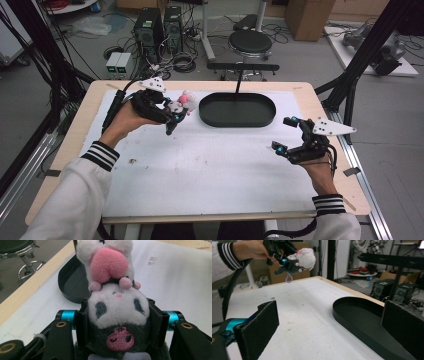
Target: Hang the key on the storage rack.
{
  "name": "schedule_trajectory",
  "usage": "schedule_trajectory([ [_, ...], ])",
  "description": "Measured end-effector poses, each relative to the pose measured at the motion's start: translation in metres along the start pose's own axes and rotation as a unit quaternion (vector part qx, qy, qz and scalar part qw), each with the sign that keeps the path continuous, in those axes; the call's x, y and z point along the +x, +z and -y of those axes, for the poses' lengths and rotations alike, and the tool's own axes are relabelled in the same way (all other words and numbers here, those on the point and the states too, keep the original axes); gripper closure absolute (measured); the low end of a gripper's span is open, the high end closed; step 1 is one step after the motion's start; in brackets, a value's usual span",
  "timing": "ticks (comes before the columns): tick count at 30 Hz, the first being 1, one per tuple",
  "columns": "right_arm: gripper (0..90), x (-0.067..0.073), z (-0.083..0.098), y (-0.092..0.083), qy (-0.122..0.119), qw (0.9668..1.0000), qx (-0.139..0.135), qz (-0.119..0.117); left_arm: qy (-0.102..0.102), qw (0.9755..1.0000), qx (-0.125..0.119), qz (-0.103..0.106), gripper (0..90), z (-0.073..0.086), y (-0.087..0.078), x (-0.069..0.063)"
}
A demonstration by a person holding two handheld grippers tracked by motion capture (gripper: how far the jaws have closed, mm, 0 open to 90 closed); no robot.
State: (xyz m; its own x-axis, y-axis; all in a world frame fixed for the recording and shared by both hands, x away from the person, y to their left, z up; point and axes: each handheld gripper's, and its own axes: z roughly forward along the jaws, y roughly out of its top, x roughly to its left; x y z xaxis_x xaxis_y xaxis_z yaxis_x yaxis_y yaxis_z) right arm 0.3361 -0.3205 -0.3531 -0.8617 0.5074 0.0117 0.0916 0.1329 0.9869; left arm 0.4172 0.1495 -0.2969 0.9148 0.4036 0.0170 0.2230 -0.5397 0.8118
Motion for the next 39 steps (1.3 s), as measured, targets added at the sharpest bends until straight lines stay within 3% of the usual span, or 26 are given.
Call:
schedule_trajectory([
  [2, 0.5, 0.001, -0.009, 0.006, -0.006, 0.9998, 0.014, -0.009, 0.005, 0.9999, -0.009, 0.010, 46.3, 0.000, -0.001, -0.003],
  [6, 0.4, 0.006, -0.029, 0.023, -0.030, 0.9981, 0.039, -0.037, 0.018, 0.9996, -0.003, 0.024, 46.3, 0.002, 0.000, -0.011],
  [11, 0.4, 0.009, -0.042, 0.038, -0.043, 0.9964, 0.050, -0.053, 0.037, 0.9983, -0.009, 0.046, 46.4, 0.004, 0.000, -0.018],
  [23, 0.4, 0.021, -0.068, 0.079, -0.068, 0.9873, 0.089, -0.113, 0.065, 0.9946, -0.018, 0.079, 46.4, 0.002, 0.002, -0.032],
  [31, 0.5, 0.030, -0.078, 0.102, -0.083, 0.9771, 0.122, -0.153, 0.078, 0.9914, -0.012, 0.104, 46.4, 0.000, 0.013, -0.042],
  [34, 0.5, 0.034, -0.078, 0.113, -0.091, 0.9711, 0.145, -0.166, 0.086, 0.9898, -0.015, 0.113, 46.4, -0.002, 0.015, -0.047],
  [39, 0.5, 0.038, -0.077, 0.124, -0.095, 0.9663, 0.160, -0.178, 0.093, 0.9880, -0.014, 0.122, 46.4, -0.002, 0.017, -0.051],
])
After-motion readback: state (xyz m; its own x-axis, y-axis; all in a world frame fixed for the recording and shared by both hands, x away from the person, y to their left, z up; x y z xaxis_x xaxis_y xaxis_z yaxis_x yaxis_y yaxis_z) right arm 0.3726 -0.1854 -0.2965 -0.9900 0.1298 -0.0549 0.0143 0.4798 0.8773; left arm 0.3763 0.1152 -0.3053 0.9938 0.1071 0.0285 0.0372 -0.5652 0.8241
